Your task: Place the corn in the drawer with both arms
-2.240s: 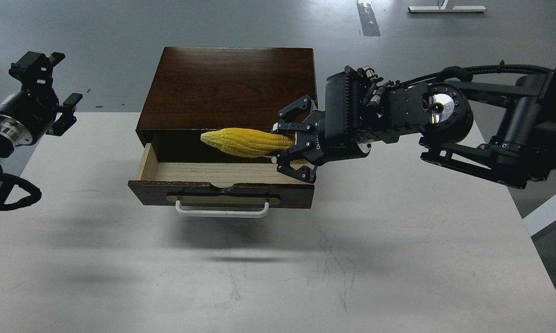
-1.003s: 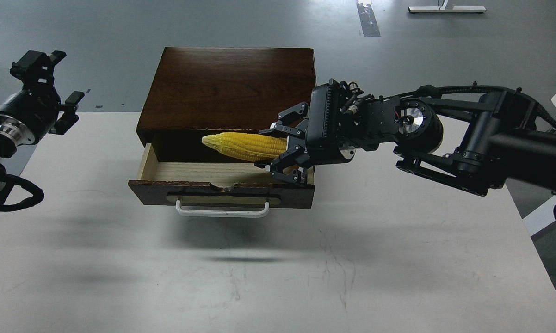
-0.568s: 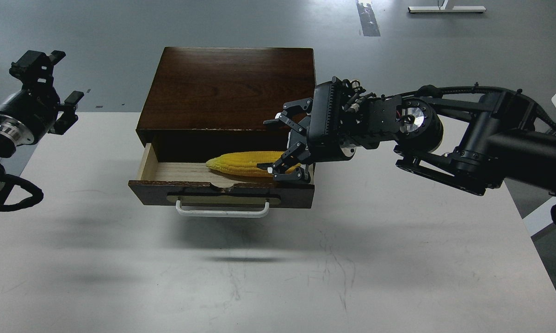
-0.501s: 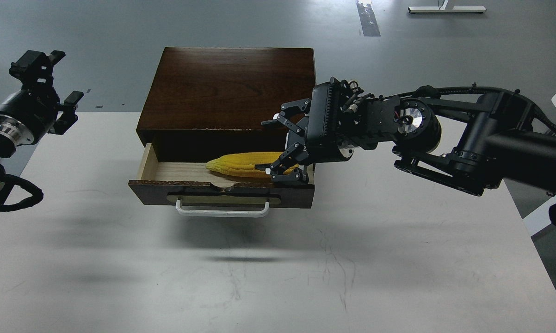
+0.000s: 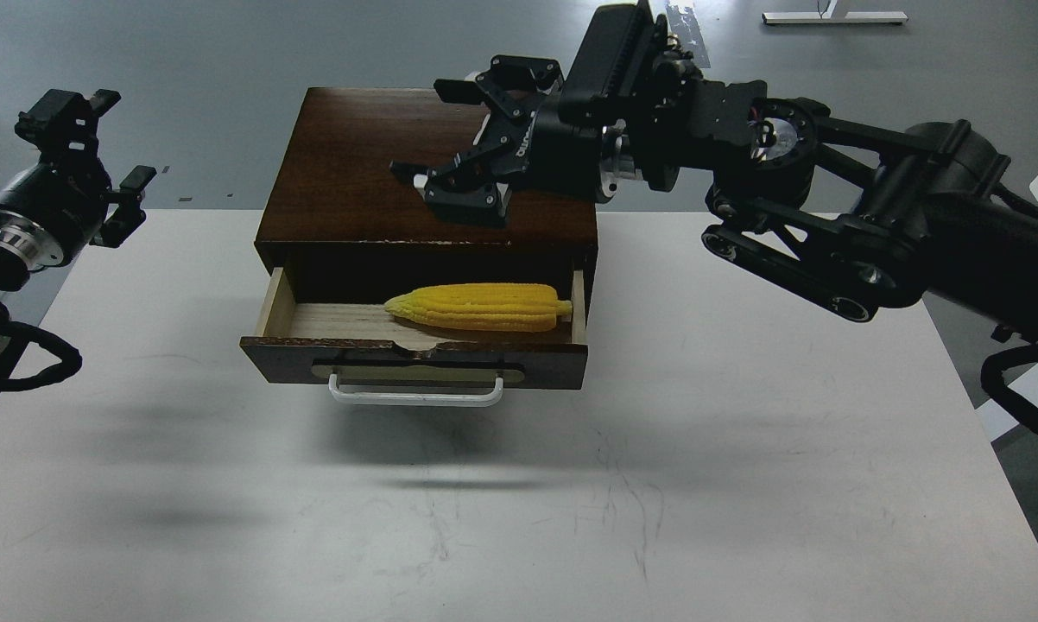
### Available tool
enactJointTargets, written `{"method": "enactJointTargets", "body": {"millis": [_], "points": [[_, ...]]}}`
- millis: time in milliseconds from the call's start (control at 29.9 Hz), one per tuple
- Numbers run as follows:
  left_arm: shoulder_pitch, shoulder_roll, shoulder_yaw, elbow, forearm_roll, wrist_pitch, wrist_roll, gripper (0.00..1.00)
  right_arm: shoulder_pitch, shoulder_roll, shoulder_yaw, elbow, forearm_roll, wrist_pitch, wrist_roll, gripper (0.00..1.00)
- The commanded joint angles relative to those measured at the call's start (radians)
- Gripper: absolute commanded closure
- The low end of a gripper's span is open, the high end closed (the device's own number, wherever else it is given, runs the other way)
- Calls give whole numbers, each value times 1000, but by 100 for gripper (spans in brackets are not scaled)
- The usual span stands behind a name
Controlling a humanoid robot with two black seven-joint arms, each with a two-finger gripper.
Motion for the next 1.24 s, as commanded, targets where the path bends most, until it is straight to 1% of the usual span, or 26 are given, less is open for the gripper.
{"method": "enactJointTargets", "body": {"millis": [0,67,134,167,201,234,267,401,468,535,568,635,669,735,903,1036,1136,1203], "points": [[-3,1,-3,0,-3,0,-1,2,0,-47,39,-14,260,9,-54,9],[-6,0,-3,0,-6,0,0,2,-1,-122,36,-17,540,12,-103,8],[-8,0,-6,0,-9,-1,0,2,-7,-157,35,-17,699,12,-131,8],[-9,0,-20,0,-11,-1,2,2,-13,-190,33,-20,861,12,-155,8],[-9,-2,-26,0,-11,-1,3,2,-21,-207,33,-22,937,12,-169,8],[-9,-2,-42,0,-9,-3,5,2,-49,-237,38,-34,1074,14,-186,7],[-9,-3,-54,0,-9,-9,8,2,-78,-257,45,-48,1196,12,-197,7],[-8,-14,-62,0,-11,-27,10,2,-165,-299,56,-56,1422,14,-206,7],[-5,-31,-60,1,-12,-37,11,2,-251,-297,90,-72,1529,17,-208,7],[0,-35,-57,1,-11,-35,14,2,-323,-285,140,-99,1565,44,-212,7],[0,-35,-57,1,-11,-35,14,2,-323,-285,140,-99,1565,44,-212,7],[2,-43,-57,3,-11,-29,16,2,-409,-248,220,-129,1573,107,-240,6],[2,-46,-57,4,-11,-26,16,2,-427,-238,237,-135,1574,119,-248,6],[1,-49,-54,4,-9,-27,17,2,-478,-218,283,-161,1573,124,-274,0],[3,-51,-48,4,-3,-40,31,2,-509,-190,321,-209,1574,130,-317,0],[3,-55,-45,4,2,-64,52,2,-509,-159,332,-212,1573,129,-318,0],[2,-71,-45,4,3,-64,72,2,-507,-133,343,-231,1571,130,-317,0],[3,-77,-45,3,3,-64,75,2,-511,-130,348,-229,1570,136,-312,0]]}}
